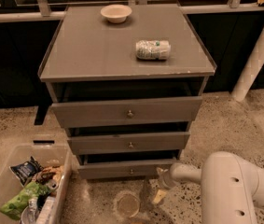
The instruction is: Close bottom drawer
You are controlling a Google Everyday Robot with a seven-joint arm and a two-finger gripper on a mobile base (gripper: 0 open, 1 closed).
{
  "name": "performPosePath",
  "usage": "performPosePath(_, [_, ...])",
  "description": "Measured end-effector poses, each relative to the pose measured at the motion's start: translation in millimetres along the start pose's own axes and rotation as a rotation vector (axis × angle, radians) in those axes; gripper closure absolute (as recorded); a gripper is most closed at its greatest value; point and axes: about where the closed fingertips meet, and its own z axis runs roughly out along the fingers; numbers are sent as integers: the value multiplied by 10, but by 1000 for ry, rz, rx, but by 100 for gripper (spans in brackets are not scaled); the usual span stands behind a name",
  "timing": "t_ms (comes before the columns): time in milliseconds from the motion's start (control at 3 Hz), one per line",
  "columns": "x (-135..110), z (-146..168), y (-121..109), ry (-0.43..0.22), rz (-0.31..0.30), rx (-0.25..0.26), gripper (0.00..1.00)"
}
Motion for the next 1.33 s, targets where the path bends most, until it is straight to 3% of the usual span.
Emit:
performPosePath(667, [-13, 10, -32, 0, -3, 6, 0])
performPosePath(1333, [-400, -52, -675, -21, -44, 143, 0])
